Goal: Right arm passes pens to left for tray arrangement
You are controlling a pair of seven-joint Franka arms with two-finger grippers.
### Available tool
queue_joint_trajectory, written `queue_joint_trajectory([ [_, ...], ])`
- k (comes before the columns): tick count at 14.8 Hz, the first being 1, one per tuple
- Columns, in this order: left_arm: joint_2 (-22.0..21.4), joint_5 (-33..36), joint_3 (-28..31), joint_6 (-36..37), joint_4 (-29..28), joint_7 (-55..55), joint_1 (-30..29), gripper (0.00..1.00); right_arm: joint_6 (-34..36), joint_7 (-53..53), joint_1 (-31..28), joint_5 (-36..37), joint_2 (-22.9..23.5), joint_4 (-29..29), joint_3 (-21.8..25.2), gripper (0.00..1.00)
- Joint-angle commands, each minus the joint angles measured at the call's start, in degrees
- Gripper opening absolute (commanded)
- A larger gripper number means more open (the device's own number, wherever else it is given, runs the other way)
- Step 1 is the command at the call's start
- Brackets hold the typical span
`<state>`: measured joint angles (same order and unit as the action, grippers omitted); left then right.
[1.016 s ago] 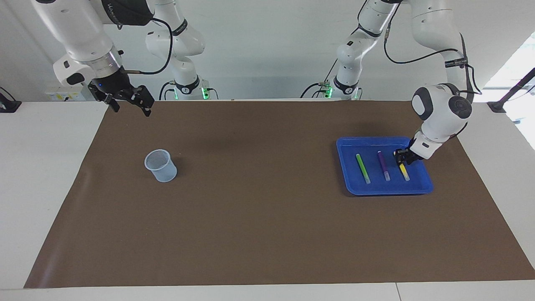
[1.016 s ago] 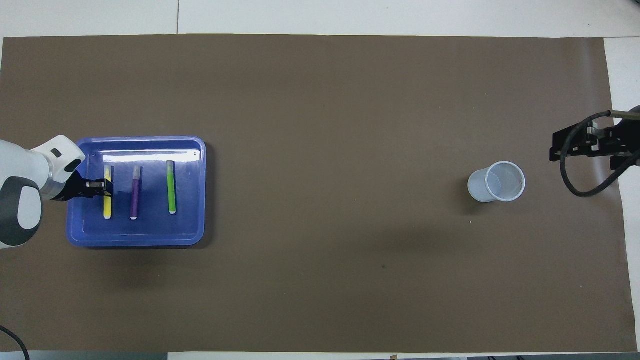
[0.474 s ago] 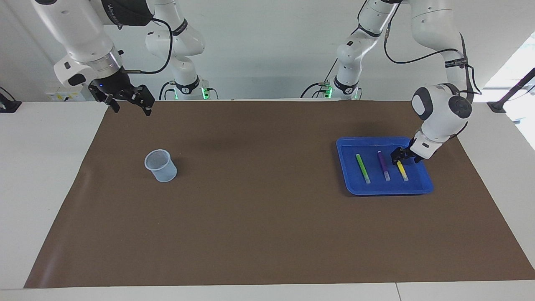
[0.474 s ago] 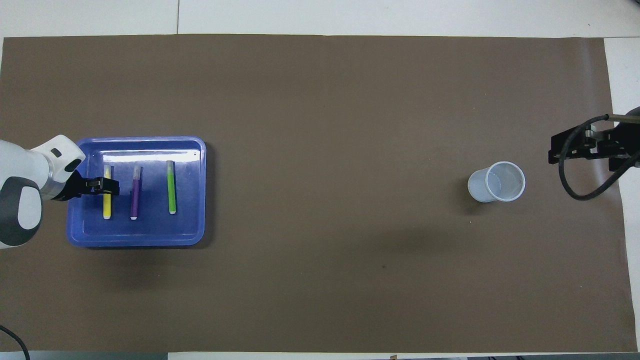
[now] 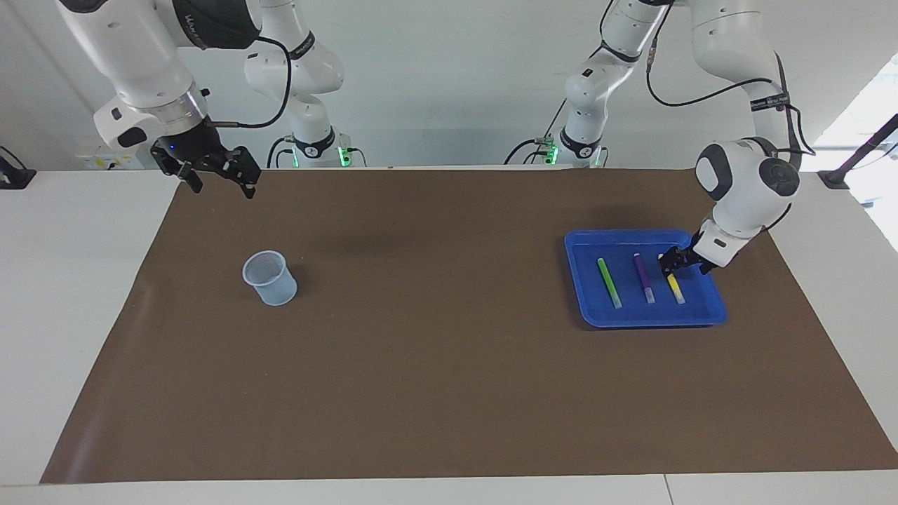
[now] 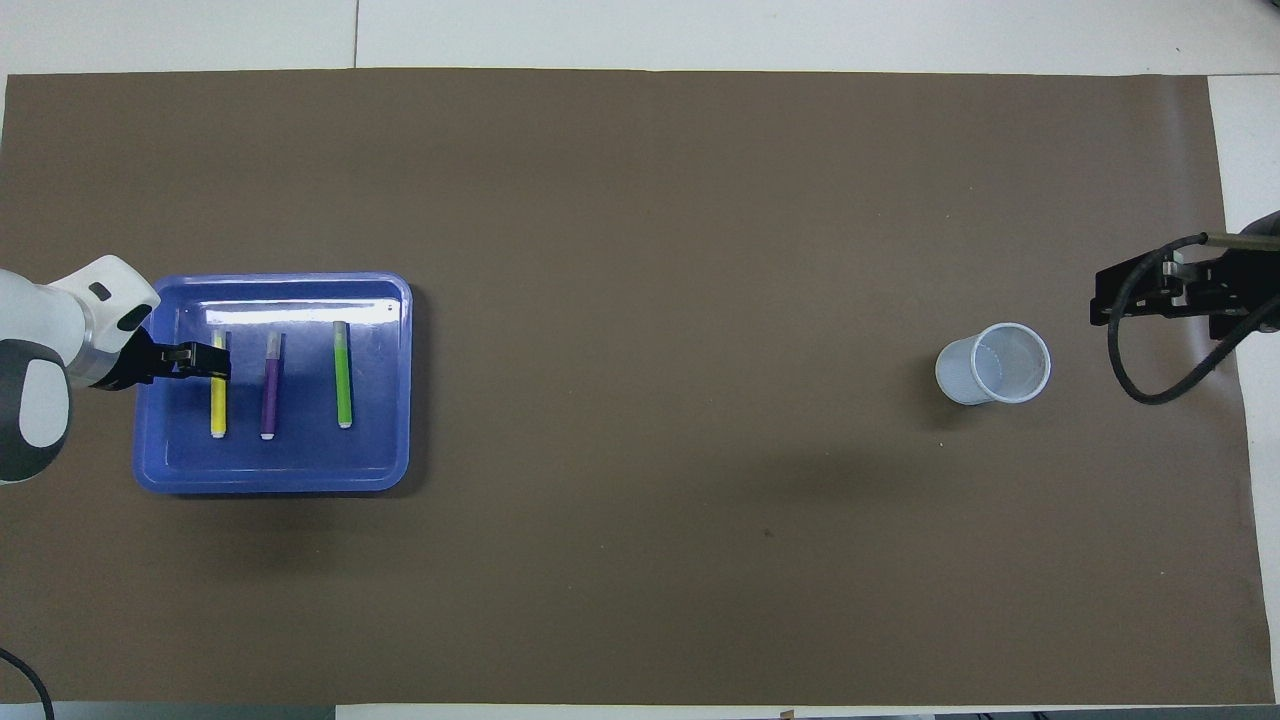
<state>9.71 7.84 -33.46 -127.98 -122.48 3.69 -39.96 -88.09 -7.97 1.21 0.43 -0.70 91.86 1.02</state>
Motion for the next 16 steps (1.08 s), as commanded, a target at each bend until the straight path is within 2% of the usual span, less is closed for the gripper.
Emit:
queue_joint_trajectory([
  [1, -0.6, 1.0, 0.1, 1.1, 0.8, 0.0, 0.8, 1.0, -3.3, 3.1, 0.1, -0.2, -1.6, 2.4, 0.4, 1.0],
  [11, -0.4, 1.0, 0.1, 0.6, 2.5, 0.0, 2.3, 1.0, -3.2, 5.6, -0.4, -0.8, -1.6, 2.4, 0.3, 1.0],
  [15, -1.2, 1.0, 0.2, 1.8, 2.6, -0.1, 5.2, 1.0, -2.8, 5.9, -0.2, -0.9, -1.6, 2.4, 0.3, 1.0],
  [16, -2.1, 0.9, 1.2, 4.0, 2.9, -0.5, 8.5, 1.0, -2.8, 5.8, -0.2, -1.0, -1.6, 2.3, 0.3, 1.0],
])
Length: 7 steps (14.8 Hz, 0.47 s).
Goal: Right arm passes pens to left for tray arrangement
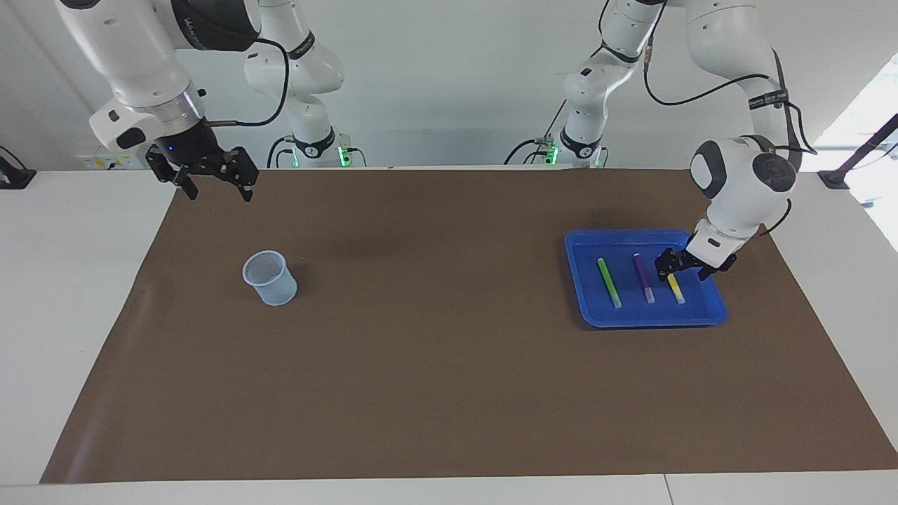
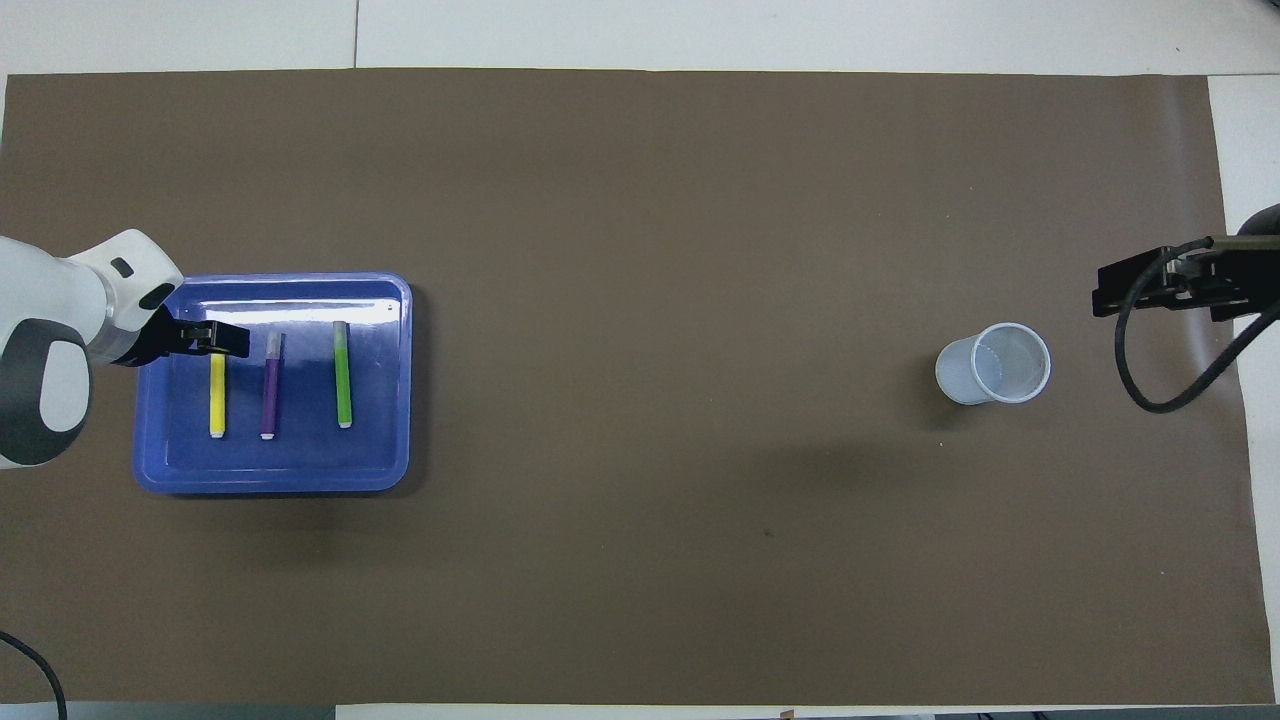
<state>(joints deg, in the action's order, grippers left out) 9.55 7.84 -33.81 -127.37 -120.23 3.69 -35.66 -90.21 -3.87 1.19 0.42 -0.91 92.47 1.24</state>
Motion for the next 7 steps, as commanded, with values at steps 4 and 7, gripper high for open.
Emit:
queue_joint_trajectory([
  [4, -6.2, 0.4, 11.5, 19.8, 8.8, -8.0, 20.6, 1.0, -0.7, 1.7, 0.0, -0.9, -1.4, 1.7, 0.0, 1.0],
  [7, -13.2, -1.4, 20.2, 29.3, 10.1, -8.3, 32.3, 1.0, -0.6, 1.8, 0.1, -1.0, -1.4, 1.5, -0.3, 1.0],
])
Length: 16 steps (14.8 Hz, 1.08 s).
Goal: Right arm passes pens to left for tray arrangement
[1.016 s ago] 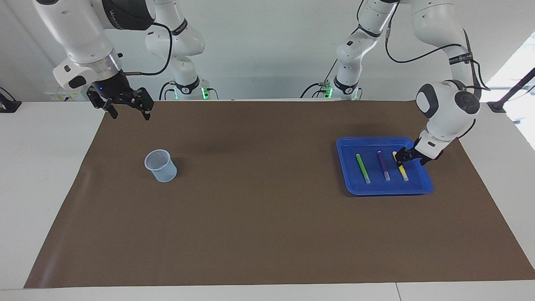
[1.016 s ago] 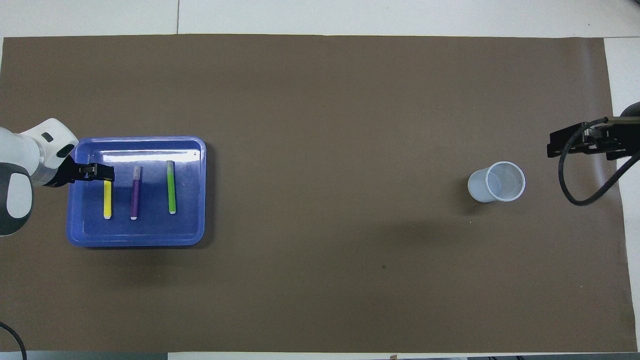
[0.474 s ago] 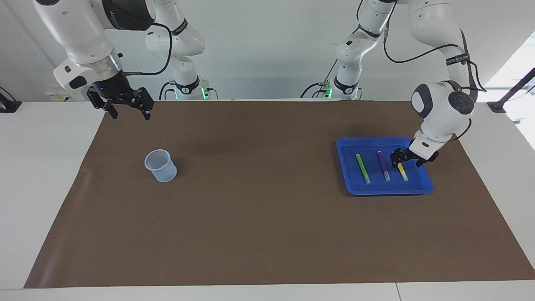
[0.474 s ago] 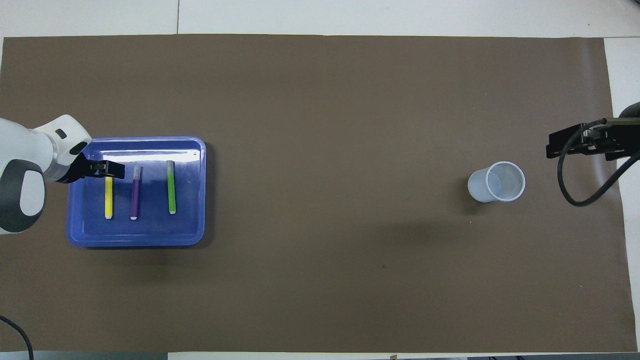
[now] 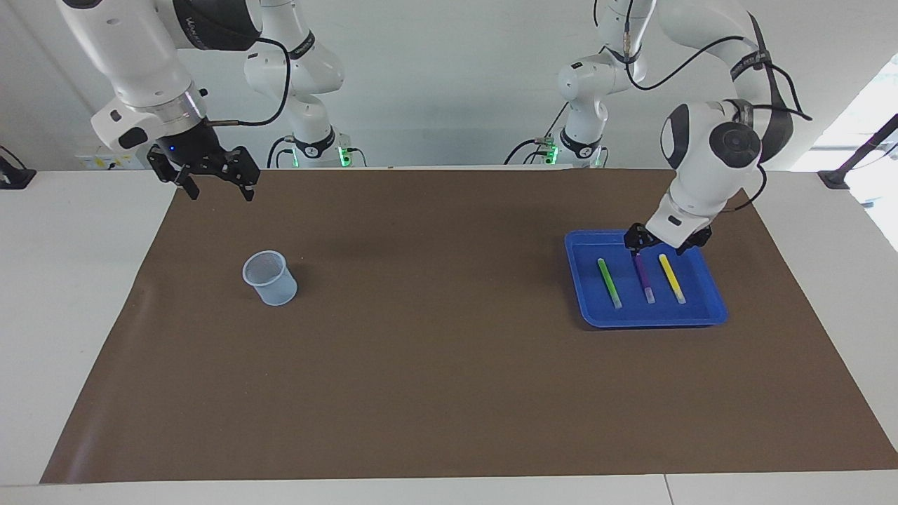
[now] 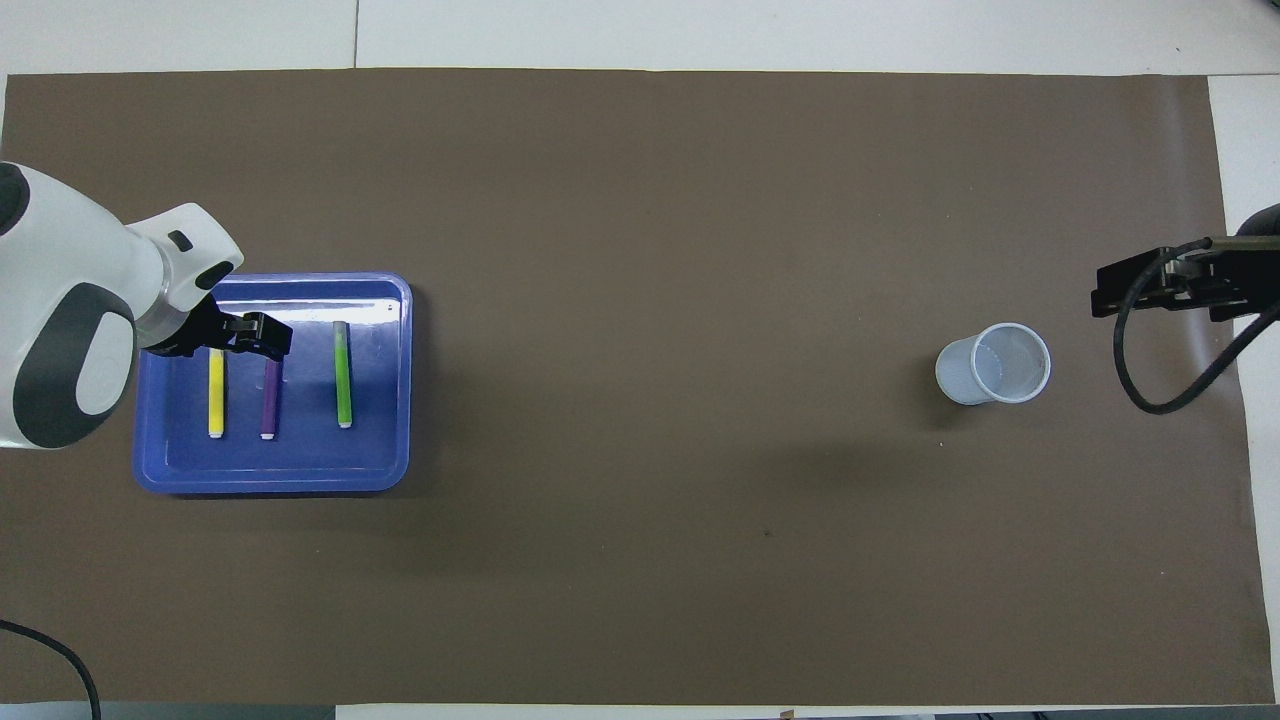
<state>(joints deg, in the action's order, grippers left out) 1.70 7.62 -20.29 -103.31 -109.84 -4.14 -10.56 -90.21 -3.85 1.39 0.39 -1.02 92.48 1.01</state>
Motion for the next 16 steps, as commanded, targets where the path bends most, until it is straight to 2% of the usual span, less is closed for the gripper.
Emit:
queue_joint_trajectory([
  [1, -7.0, -4.4, 9.9, 8.3, 0.1, -0.6, 9.8, 1.0, -0.6, 1.7, 0.0, -1.0, -1.3, 1.6, 0.0, 1.0],
  [2, -7.5, -7.1, 12.3, 11.6, 1.4, -0.7, 11.3, 1.0, -0.6, 1.7, 0.1, -1.0, -1.3, 1.6, -0.1, 1.0],
  [4, -7.8, -8.0, 16.8, 18.8, 6.5, -1.0, 15.0, 1.0, -0.6, 1.7, 0.2, -1.0, -1.3, 1.6, -0.1, 1.0],
  [5, -7.8, -8.1, 17.2, 20.2, 8.0, -1.0, 15.0, 1.0, -0.6, 1.6, 0.2, -1.0, -1.3, 1.6, -0.1, 1.0],
  [9, -5.7, -8.1, 16.7, 19.4, 12.0, -1.7, 15.0, 1.0, -0.6, 1.4, 0.1, -1.0, -1.3, 1.6, -0.1, 1.0],
  [13, -5.7, -8.2, 17.0, 17.4, 11.5, -2.3, 14.9, 1.0, -0.5, 1.3, -0.1, -1.0, -1.3, 1.6, -0.1, 1.0],
  [14, -5.0, -8.2, 16.7, 17.8, 12.5, -2.3, 14.8, 1.0, -0.2, 1.4, 0.0, -1.0, -1.3, 1.6, -0.1, 1.0],
  [16, -3.5, -8.2, 16.0, 22.0, 18.2, -2.1, 14.7, 1.0, 0.9, 1.4, 0.2, -1.0, -1.4, 1.4, -0.1, 1.0],
])
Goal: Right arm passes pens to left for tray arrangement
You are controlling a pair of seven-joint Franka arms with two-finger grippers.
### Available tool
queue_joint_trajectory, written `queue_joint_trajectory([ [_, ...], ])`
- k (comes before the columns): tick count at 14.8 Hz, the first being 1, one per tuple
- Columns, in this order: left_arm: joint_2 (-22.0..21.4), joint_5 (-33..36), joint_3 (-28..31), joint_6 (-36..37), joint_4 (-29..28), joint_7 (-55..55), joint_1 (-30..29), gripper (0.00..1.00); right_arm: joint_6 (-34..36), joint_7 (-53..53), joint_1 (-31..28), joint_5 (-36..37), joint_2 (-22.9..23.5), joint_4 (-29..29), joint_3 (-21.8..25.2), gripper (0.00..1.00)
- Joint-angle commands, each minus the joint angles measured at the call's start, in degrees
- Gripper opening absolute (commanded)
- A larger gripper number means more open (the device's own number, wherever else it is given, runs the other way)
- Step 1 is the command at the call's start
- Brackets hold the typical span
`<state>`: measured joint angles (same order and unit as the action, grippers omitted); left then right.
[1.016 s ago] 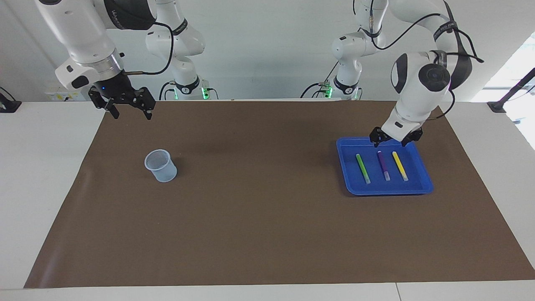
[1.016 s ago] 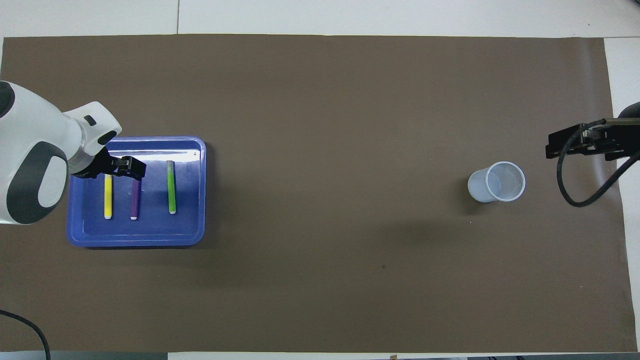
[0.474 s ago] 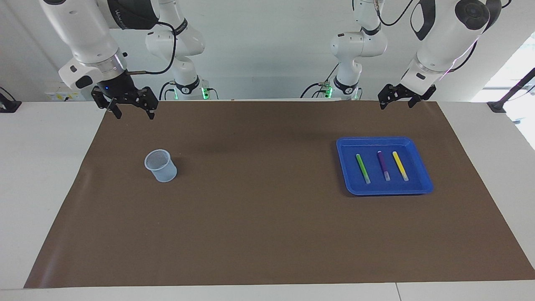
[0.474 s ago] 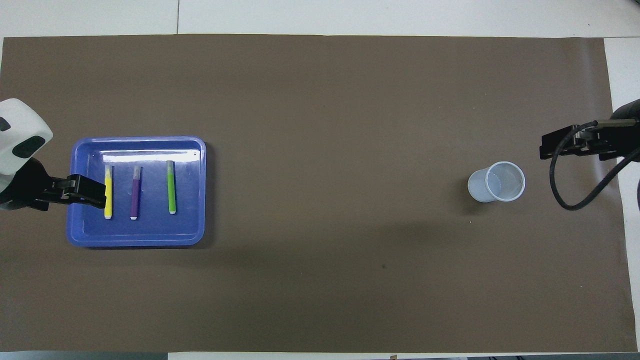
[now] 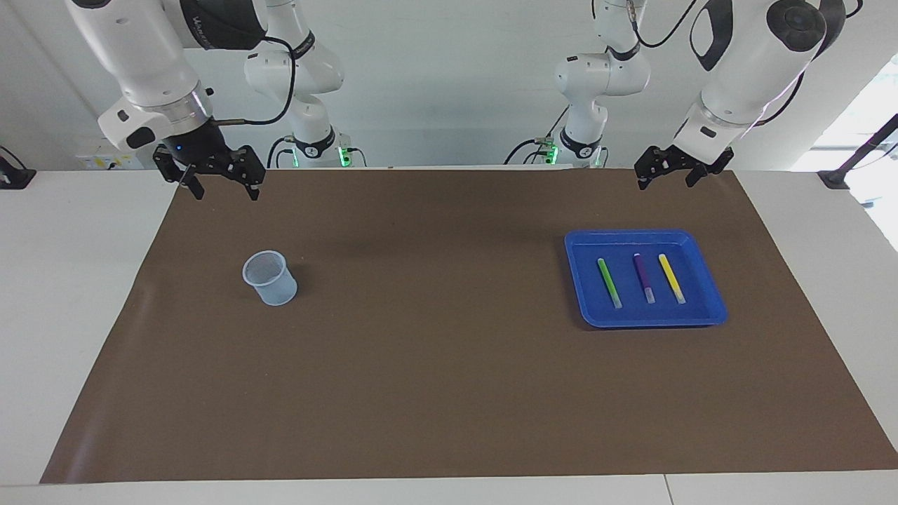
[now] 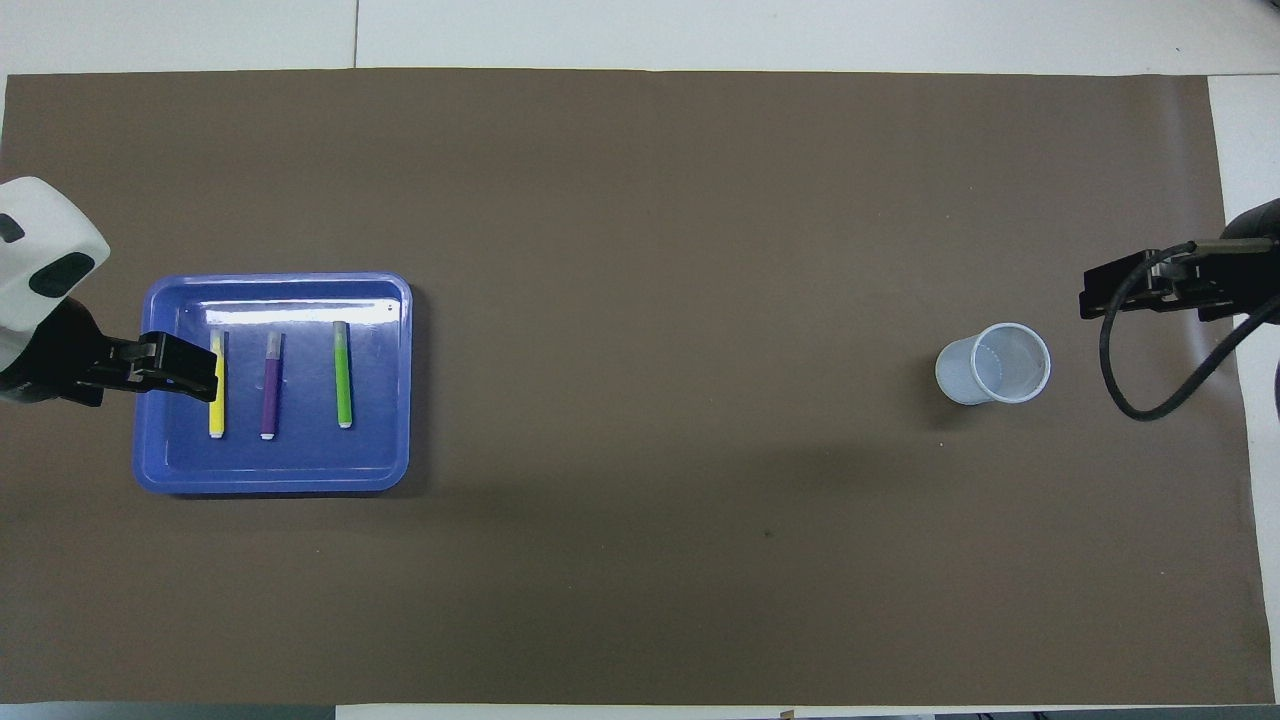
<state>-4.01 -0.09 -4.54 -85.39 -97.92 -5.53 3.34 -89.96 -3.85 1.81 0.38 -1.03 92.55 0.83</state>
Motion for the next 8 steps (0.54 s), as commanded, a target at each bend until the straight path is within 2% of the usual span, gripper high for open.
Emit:
queue_joint_trajectory([
  [1, 2.3, -0.6, 0.3, 4.8, 6.6, -0.7, 0.7, 1.0, 0.8, 1.4, -0.1, -1.0, -1.3, 1.3, -0.2, 1.0],
  [8, 1.8, -2.5, 0.8, 4.3, 6.0, -0.4, 0.5, 1.0, 0.3, 1.0, -0.1, -1.0, -1.3, 1.3, -1.1, 1.0],
])
